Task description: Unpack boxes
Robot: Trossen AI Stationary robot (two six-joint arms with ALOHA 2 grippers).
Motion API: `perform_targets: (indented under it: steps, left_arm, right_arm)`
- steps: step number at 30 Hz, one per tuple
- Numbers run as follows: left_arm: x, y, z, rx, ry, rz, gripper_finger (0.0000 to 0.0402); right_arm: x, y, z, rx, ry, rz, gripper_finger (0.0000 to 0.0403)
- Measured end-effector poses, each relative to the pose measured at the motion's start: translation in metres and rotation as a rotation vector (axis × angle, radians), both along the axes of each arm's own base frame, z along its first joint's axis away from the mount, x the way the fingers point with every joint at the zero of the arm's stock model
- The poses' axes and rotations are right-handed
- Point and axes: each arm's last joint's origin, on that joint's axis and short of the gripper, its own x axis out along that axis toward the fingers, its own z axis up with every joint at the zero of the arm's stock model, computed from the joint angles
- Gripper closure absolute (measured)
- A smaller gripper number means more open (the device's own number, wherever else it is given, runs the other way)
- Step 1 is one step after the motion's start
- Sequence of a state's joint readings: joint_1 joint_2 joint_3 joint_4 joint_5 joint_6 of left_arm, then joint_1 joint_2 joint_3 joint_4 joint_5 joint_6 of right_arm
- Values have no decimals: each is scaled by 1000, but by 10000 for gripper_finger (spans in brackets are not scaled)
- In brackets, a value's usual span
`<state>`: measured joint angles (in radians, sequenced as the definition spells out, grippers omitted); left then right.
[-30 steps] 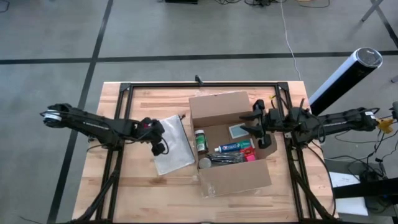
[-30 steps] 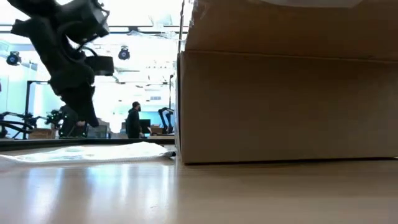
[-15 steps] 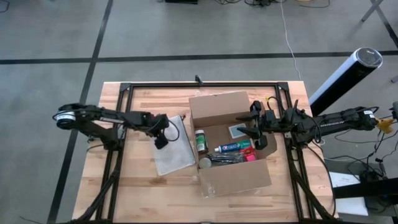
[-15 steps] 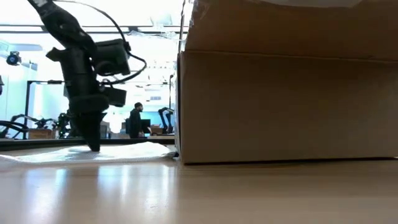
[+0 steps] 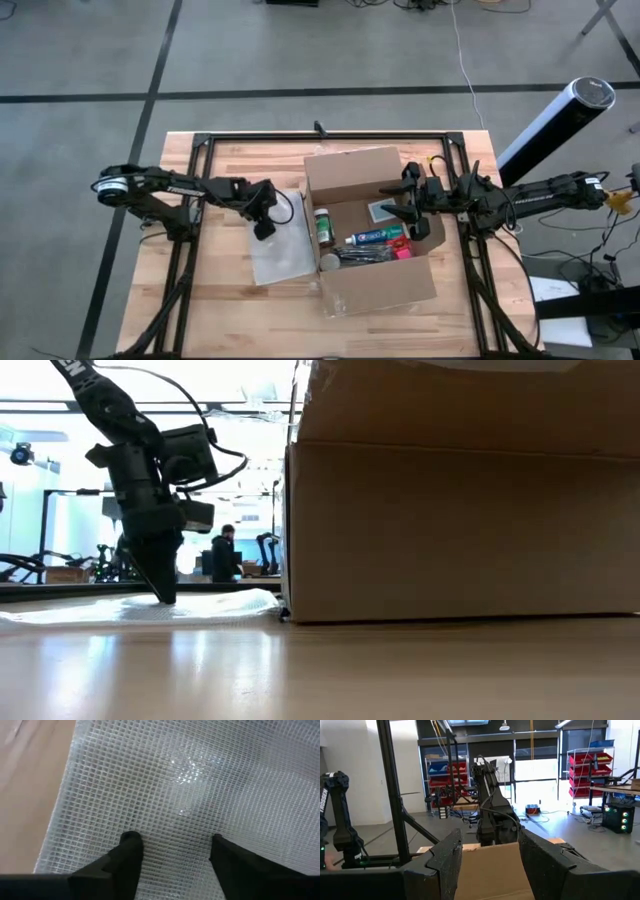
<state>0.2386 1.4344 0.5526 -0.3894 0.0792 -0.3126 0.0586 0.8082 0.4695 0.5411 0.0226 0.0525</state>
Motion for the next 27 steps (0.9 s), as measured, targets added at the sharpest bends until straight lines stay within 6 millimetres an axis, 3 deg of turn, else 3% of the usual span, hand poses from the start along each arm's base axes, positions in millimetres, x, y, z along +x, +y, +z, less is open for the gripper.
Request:
perform_targets:
  steps: [12,19,27]
  left_arm:
    - [1,0,-1,-1,-5,39,388]
    - [0,-5,4,-1,-28,27,401]
    - [-11,-4,28,106,-89,57,387]
  right_arm:
    - [0,0,0,0,3,0,227]
    - [0,0,0,0,4,0,231]
    - [0,0,0,0,3,0,228]
